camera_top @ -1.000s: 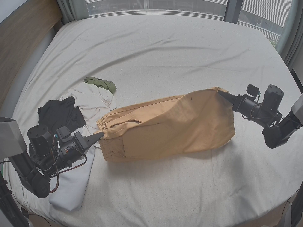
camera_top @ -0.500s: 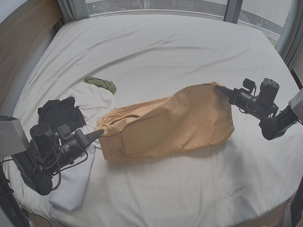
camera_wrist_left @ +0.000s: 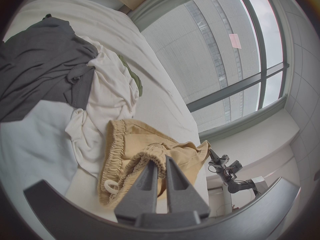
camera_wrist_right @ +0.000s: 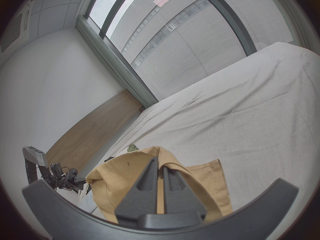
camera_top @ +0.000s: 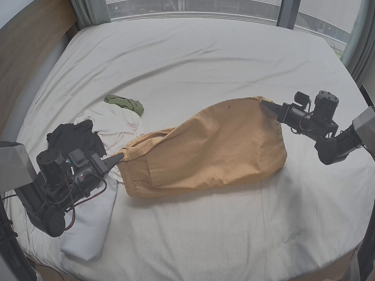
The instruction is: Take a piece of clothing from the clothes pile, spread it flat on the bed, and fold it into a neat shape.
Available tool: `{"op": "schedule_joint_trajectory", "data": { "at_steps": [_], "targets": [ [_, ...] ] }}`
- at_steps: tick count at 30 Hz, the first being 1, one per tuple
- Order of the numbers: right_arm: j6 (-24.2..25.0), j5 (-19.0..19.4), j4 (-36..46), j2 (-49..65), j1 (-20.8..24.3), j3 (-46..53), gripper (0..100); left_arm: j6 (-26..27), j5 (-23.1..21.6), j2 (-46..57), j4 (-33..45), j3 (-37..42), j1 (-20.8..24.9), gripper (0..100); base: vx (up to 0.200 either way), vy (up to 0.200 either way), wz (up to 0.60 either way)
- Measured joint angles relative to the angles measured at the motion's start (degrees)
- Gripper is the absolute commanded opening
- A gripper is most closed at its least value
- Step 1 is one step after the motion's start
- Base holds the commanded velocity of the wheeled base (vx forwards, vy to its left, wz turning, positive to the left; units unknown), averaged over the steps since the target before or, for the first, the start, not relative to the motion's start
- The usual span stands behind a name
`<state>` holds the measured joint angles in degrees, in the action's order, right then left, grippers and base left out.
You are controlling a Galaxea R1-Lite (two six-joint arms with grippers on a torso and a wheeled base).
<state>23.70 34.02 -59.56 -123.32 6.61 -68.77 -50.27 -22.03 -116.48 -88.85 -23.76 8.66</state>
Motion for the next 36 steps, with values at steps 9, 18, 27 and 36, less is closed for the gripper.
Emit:
{"op": "schedule_joint_trajectory", "data": {
  "at_steps": [9, 18, 27, 36],
  "targets": [
    [-0.06, -0.11, 0.17, -2.07, 0.17, -1.90, 0, 0.16, 0.66, -2.23, -0.11, -1.57, -0.11, 0, 0.000, 0.000, 0.00],
    [-0.06, -0.11, 0.85, -2.78, -0.16, -3.08, 0, 0.33, 0.77, -3.95, -0.11, -2.76, -0.04, 0, 0.000, 0.000, 0.00],
    [-0.06, -0.12, 1.05, -3.30, -0.30, -4.16, 0, 0.40, 0.74, -4.80, -0.09, -3.25, -0.06, 0, 0.000, 0.000, 0.00],
    [-0.09, -0.15, 0.91, -3.58, -0.24, -4.68, 100, 0.62, 1.84, -5.44, -0.11, -4.57, -0.15, 100, 0.000, 0.000, 0.00]
  ]
}}
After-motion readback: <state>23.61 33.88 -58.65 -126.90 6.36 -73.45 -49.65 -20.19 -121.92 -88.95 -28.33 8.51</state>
